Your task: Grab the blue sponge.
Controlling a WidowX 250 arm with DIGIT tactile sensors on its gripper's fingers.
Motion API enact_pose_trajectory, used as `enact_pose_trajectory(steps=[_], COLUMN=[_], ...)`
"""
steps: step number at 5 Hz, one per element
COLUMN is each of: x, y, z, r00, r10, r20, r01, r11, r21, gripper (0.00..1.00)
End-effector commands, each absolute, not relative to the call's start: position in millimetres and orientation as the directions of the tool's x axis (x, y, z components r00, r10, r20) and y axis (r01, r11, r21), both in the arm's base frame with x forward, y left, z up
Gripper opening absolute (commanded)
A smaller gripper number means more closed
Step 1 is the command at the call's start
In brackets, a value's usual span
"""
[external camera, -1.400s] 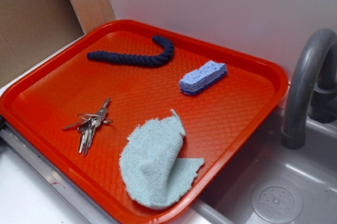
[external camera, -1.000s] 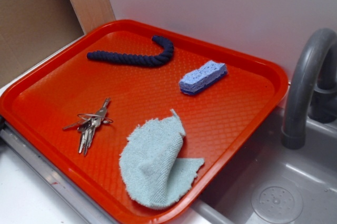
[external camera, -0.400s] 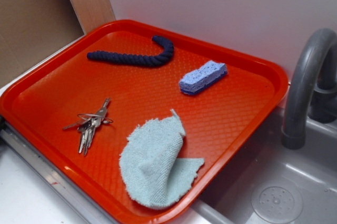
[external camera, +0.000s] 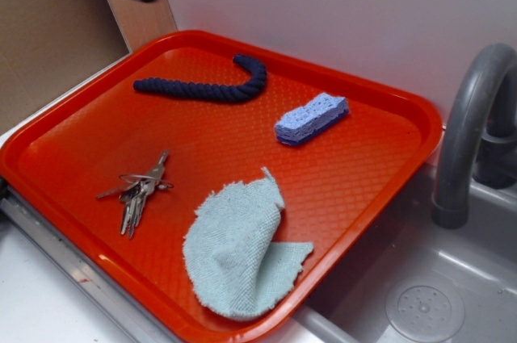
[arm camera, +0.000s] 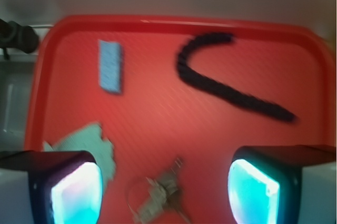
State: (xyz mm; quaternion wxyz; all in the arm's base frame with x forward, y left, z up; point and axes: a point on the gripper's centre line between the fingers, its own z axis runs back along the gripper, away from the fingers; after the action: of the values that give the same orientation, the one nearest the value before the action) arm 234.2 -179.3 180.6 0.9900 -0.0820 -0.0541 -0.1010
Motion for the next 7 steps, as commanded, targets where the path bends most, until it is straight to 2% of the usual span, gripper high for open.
enact_pose_trajectory(steps=[1, 2, 3, 4, 6, 7], x=[251.0, 258.4, 267.4, 279.2, 281.2, 285.3], y=[-240.5, -255.5, -276.2, -276.8, -269.7, -260.4], z=[162.1, 147.9, 126.7, 107.5, 72.6, 57.4], r00=[0.967, 0.965, 0.968, 0.973, 0.973, 0.973], r10=[-0.223, -0.24, -0.247, -0.228, -0.229, -0.225], r20=[0.124, 0.106, 0.05, 0.024, -0.031, -0.05], r01=[0.239, 0.254, 0.251, 0.229, 0.226, 0.218], r11=[0.963, 0.957, 0.964, 0.968, 0.97, 0.969], r21=[-0.127, -0.138, -0.092, -0.106, -0.089, -0.114], gripper=[1.0, 1.0, 1.0, 1.0, 1.0, 1.0])
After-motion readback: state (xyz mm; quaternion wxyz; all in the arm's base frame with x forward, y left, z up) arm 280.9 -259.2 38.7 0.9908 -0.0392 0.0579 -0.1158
